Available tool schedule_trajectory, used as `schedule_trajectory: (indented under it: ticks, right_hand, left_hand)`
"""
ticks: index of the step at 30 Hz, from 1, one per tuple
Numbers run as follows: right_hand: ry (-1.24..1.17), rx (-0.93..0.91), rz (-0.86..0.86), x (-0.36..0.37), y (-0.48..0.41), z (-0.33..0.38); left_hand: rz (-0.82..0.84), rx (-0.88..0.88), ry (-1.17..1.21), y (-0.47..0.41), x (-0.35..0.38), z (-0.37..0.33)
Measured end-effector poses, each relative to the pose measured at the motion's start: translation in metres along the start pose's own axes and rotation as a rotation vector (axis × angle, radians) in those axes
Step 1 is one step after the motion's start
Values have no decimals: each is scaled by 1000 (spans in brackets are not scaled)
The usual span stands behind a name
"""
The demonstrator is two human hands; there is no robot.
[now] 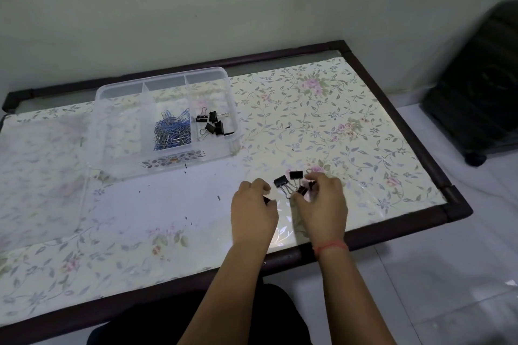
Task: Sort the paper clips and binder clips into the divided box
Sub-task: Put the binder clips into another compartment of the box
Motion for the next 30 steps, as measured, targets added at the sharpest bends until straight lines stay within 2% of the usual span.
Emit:
schedule_trajectory:
  ticks: [5, 9, 12, 15, 17, 19, 21, 24, 26, 30]
  right_hand:
    - [103, -54, 44, 14, 4, 3]
    - [-31, -11, 17, 1, 0, -1]
    - [-353, 152, 9, -8, -8, -15]
    - [-852, 471, 128, 3, -8, -27]
    - [-1098, 659, 154, 9, -4, -32]
    - [-1181, 742, 138, 11, -4, -39]
    - [-1017, 699, 111, 9, -7, -45]
    - [-412, 343, -17, -9, -21, -34]
    - [-37, 144, -66, -12, -26, -18]
    - [258, 73, 37, 7, -30, -11]
  left_hand:
    - [-73, -252, 457, -1, -12, 14]
    - [-2, -349, 555, -6, -1, 18]
    - [50, -150, 233, -14, 8, -2]
    - [56, 6, -66, -21, 22, -20]
    - [54, 31, -158, -25, 26, -27]
    - [43, 41, -183, -31, 25, -32]
    - [39, 31, -165, -36, 23, -31]
    - [48, -87, 47, -33, 15, -21]
    - [35, -270, 296, -29, 11, -6]
    - [94, -695, 822, -20, 25, 18]
Point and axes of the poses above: each hand's wrist, its own y-axis away from the middle knuckle, its own x-axis out of the palm, z = x × y, the point moved 9 cm from there along -y, towards the middle knuckle, and after that the axes turned 3 degrees about -z, right-handed, at the moved point
